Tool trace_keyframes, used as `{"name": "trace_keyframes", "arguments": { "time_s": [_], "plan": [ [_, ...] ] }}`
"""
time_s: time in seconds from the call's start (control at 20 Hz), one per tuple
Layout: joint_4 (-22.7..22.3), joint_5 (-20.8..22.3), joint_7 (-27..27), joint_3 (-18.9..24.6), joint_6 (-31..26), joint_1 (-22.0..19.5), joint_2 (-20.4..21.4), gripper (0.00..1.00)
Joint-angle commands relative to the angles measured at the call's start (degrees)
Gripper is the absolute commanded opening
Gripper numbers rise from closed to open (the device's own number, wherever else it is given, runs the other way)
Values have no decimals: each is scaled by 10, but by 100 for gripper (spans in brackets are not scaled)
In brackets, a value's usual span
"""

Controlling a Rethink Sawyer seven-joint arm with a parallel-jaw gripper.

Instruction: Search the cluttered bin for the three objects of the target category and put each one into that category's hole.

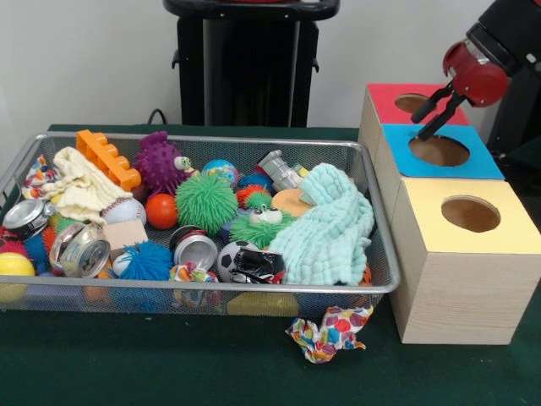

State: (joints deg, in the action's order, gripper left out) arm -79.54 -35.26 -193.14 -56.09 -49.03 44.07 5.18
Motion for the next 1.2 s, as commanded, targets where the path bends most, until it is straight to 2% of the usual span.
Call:
{"name": "trace_keyframes", "arguments": {
  "time_s": [0.05,0.6,0.95,1.2],
  "plan": [
    [-50,-28,-13,127,18,-34,80,100],
    [-92,-26,3,181,39,-60,171,100],
    [-180,-59,67,261,104,-110,266,100],
    [-215,-19,98,253,70,-129,338,100]
  ]
}}
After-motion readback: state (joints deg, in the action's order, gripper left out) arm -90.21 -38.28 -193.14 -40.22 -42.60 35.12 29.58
